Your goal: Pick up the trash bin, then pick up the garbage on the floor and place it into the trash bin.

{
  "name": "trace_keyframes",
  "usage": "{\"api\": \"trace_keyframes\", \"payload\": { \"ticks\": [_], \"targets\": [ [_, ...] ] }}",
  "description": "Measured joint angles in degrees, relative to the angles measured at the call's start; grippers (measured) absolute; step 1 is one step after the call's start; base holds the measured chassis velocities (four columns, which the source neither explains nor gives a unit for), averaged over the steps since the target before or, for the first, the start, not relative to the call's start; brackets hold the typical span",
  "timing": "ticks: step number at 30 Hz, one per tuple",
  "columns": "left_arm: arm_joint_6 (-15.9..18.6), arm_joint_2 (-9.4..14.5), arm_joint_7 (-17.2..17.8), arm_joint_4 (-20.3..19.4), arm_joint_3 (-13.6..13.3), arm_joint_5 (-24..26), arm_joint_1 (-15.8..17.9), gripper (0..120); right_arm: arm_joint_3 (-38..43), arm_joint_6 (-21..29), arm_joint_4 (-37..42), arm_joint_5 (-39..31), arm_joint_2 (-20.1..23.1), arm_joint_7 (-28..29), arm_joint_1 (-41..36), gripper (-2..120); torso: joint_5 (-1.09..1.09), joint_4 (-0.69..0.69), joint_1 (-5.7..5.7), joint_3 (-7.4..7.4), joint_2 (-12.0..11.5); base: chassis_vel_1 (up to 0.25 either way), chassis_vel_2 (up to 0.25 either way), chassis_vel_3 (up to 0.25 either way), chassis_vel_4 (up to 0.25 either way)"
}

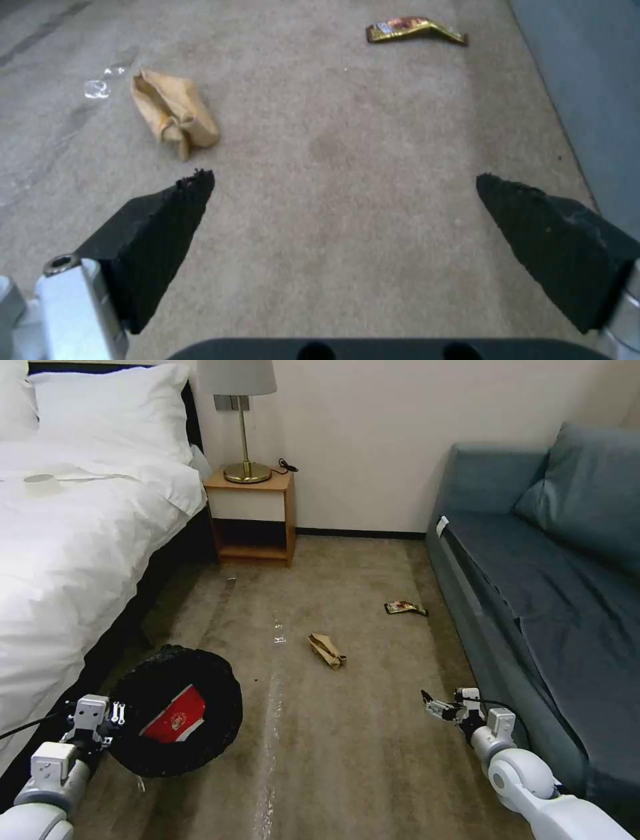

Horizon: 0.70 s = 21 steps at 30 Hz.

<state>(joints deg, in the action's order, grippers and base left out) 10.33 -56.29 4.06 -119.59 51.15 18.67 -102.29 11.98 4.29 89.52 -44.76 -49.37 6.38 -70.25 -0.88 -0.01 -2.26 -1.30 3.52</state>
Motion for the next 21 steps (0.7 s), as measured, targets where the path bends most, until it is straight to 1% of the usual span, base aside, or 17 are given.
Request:
{"api": "trace_keyframes", "payload": {
  "ticks": [9,21],
  "targets": [
    [0.1,0.5,0.0,0.7,-0.4,0.1,1.4,3,-0.5,0.0,-0.9,0.0,-0.2,0.0,0.6,100,0.00,-0.01,0.00,0.00,0.0,-0.069,0.069,0.057,-0.070],
    [0.4,0.6,-0.2,0.5,-0.3,0.0,1.2,3,-1.3,0.0,-1.3,0.0,-0.3,0.0,1.2,100,0.00,-0.01,0.00,0.00,0.0,-0.058,0.054,0.063,-0.063]
  ]
}}
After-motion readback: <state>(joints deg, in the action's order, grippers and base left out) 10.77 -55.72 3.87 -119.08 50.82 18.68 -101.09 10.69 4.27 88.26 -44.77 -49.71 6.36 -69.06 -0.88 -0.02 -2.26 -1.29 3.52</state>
